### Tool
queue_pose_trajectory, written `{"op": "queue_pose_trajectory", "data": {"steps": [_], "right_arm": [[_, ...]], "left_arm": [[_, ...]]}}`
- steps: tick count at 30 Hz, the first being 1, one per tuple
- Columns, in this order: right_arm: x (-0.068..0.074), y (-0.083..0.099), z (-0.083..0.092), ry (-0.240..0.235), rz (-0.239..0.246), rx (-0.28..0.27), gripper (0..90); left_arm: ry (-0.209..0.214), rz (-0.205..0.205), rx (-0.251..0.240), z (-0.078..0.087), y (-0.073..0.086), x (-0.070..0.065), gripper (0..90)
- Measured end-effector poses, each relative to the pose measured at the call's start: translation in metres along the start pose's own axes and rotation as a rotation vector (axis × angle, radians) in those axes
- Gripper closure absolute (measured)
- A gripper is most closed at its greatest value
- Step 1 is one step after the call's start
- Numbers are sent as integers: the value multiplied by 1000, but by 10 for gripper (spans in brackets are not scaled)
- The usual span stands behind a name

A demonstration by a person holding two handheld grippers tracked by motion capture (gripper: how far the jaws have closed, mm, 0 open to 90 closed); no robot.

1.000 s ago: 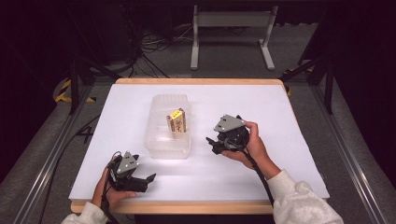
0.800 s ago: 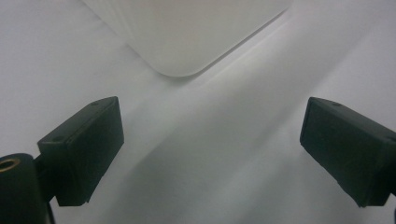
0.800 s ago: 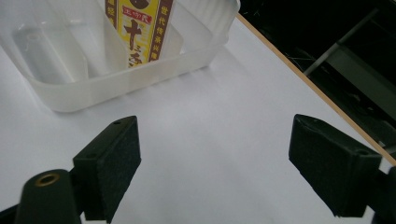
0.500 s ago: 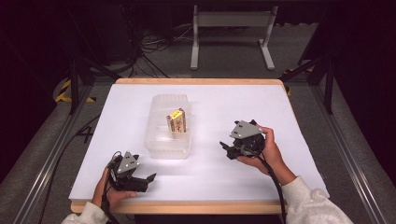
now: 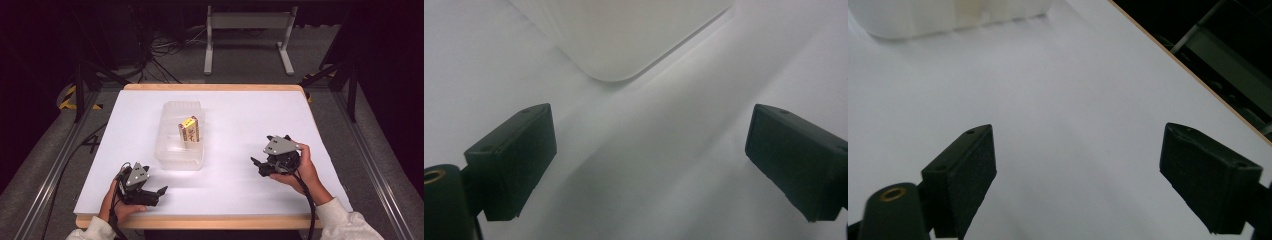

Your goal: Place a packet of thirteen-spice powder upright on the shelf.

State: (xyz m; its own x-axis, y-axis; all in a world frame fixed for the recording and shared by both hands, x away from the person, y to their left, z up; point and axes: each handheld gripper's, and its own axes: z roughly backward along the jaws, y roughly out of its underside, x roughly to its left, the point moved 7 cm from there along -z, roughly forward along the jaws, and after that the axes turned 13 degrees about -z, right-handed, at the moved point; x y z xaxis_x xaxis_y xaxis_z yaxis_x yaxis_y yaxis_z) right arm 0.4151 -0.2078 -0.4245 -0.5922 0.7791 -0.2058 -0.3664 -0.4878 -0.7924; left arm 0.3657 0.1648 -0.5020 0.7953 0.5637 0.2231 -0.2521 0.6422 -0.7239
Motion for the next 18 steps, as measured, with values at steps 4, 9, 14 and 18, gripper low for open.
{"op": "queue_pose_trajectory", "data": {"steps": [4,9,14,18], "right_arm": [[-10,17,5,19,5,5,145],[-22,40,9,52,-3,12,134],[-33,63,12,64,-39,12,127],[-42,76,19,81,-69,21,122]], "left_arm": [[1,-1,2,0,0,0,68],[-4,-2,2,0,0,0,68],[-1,-4,1,1,0,0,69],[5,-7,-1,1,0,-1,68]]}}
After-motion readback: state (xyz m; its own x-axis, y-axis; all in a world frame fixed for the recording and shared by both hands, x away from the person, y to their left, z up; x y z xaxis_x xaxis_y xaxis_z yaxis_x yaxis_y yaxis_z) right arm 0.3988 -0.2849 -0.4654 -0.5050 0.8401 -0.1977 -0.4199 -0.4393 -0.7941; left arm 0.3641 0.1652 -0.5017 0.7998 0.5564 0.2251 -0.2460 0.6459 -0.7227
